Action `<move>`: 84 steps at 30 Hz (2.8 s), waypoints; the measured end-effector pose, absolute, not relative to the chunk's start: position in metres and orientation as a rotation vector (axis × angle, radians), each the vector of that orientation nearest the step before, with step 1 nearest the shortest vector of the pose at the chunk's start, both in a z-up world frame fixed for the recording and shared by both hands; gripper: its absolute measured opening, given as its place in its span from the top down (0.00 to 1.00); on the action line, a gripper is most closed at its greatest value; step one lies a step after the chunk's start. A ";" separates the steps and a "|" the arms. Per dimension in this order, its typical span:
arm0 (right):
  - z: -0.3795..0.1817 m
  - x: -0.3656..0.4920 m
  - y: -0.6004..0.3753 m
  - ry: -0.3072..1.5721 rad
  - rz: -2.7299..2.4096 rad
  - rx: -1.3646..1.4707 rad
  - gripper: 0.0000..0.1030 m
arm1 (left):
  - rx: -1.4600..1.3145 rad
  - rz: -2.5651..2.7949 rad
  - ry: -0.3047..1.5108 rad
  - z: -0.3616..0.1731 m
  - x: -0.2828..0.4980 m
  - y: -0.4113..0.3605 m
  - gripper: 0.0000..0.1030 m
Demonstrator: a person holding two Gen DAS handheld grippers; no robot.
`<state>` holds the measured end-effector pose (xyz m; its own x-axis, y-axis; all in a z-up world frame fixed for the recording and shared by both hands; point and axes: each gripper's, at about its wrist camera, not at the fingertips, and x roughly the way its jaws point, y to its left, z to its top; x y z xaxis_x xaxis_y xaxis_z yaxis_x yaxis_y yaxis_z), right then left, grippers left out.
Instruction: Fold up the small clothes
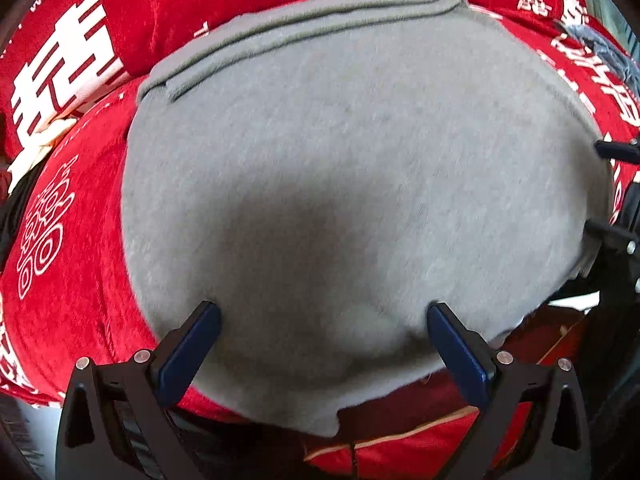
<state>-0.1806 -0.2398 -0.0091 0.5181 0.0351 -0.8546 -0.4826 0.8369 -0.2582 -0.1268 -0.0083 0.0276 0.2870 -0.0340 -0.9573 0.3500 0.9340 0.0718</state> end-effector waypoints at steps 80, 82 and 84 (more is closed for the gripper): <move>0.040 -0.081 -0.301 0.920 0.437 0.286 0.38 | -0.492 -0.211 1.172 0.080 -0.081 0.116 0.10; 0.041 -0.081 -0.296 0.924 0.447 0.271 0.38 | -0.505 -0.231 1.192 0.075 -0.082 0.112 0.10; 0.037 -0.074 -0.290 0.937 0.454 0.269 0.38 | -0.485 -0.227 1.219 0.067 -0.078 0.102 0.10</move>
<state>-0.0743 -0.2903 0.0367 0.5080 0.4857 -0.7113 -0.2572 0.8737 0.4129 -0.0775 0.1017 0.0675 0.3382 -0.4197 -0.8423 -0.0891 0.8767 -0.4727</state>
